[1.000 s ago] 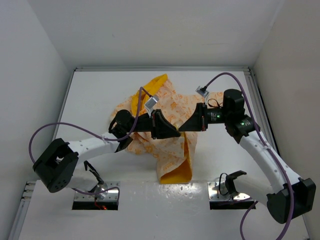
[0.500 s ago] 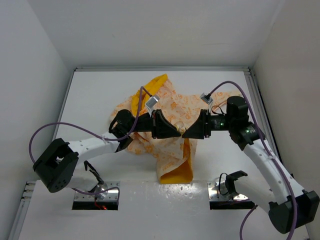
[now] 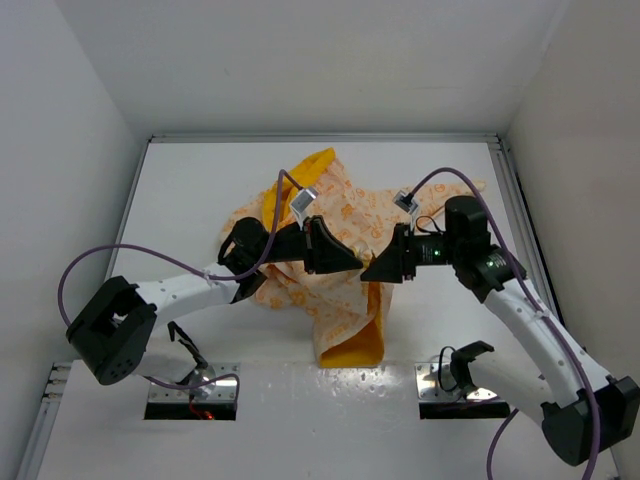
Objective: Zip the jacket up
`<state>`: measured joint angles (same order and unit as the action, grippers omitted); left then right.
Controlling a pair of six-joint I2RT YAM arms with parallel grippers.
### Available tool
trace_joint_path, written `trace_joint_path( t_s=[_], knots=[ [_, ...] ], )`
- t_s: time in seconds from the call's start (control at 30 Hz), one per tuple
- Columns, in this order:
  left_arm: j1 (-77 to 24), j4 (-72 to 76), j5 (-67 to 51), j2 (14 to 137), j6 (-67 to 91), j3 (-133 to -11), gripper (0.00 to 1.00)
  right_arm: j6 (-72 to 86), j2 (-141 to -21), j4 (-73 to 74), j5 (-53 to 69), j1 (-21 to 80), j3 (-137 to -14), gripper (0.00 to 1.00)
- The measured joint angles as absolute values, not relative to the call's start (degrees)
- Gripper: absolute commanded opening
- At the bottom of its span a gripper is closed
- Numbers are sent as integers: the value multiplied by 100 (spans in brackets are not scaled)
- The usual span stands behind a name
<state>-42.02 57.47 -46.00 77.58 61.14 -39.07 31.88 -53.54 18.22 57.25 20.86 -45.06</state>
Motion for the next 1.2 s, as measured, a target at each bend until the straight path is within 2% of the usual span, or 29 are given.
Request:
trace_joint_path(
  t_s=[0.1, 0.3, 0.33, 0.4, 0.9, 1.13, 1.17, 1.2],
  knots=[
    [-4200, 5747, -4569, 7758, 6117, -3907, 0, 3271, -5393, 1673, 5666, 2088, -4480, 28],
    [-4152, 5745, -4456, 7758, 6117, -3916, 0, 3518, -5446, 1339, 5568, 2088, -4477, 18],
    [-4152, 5743, -4434, 7758, 6117, -3918, 0, 3559, -5446, 1297, 5570, 2093, -4477, 9],
    [-4145, 5708, -4383, 7758, 6114, -3918, 0, 3616, -5443, 1210, 5575, 2123, -4477, 1],
    [-3850, 5306, -4713, 7673, 6025, -3924, 0, 3295, -5063, 1463, 5046, 2163, -4473, 0],
    [-2989, 4834, -4998, 7649, 5734, -3568, 0, 3271, -4565, 1686, 5127, 1675, -4469, 0],
    [-2950, 4790, -5019, 7651, 5701, -3564, 0, 3273, -4519, 1680, 5151, 1660, -4469, 3],
    [-2947, 4790, -5043, 7651, 5671, -3564, 0, 3282, -4501, 1673, 5181, 1658, -4469, 10]
  ],
)
